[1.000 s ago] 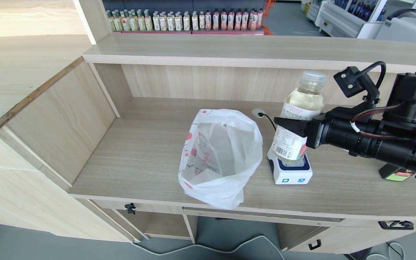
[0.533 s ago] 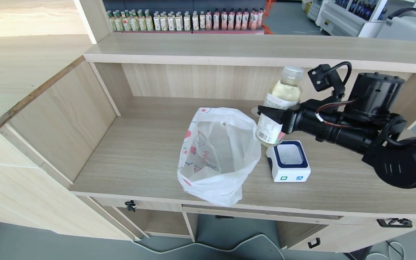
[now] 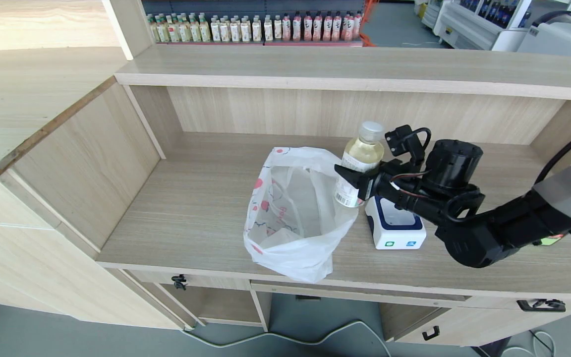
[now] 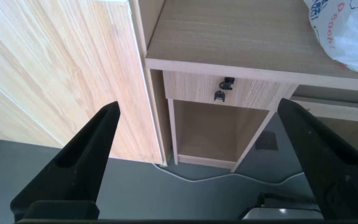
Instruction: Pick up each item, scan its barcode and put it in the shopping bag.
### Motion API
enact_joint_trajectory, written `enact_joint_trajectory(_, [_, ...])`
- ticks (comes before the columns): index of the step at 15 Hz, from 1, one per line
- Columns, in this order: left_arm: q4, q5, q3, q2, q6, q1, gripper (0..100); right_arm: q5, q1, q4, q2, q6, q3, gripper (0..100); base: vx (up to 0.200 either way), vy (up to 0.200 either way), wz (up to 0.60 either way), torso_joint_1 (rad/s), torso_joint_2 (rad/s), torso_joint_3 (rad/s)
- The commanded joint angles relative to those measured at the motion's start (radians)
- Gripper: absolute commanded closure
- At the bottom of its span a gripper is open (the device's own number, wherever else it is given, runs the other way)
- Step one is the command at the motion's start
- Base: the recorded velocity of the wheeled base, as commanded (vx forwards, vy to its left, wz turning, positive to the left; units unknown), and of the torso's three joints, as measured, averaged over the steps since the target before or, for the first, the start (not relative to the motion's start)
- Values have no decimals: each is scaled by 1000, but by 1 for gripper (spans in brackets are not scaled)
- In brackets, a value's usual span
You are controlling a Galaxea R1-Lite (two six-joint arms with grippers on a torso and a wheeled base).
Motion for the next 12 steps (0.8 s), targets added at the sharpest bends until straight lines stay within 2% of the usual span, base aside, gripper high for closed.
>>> enact_joint_trajectory(1, [0, 0, 0, 0, 0, 1, 0, 1, -4, -6, 108, -9, -49, 100, 0, 0, 0, 0, 0, 0])
enact_joint_trajectory(4, [0, 0, 0, 0, 0, 1, 0, 8, 6, 3, 166, -5, -145, 100, 0, 0, 0, 0, 0, 0])
enact_joint_trajectory(9, [0, 1, 0, 0, 0, 1, 0, 128, 9, 11, 215, 22, -252, 100, 0, 0, 0, 0, 0, 0])
enact_joint_trajectory(12, [0, 0, 0, 0, 0, 1, 0, 145, 11, 11, 263, 22, -335, 100, 0, 0, 0, 0, 0, 0])
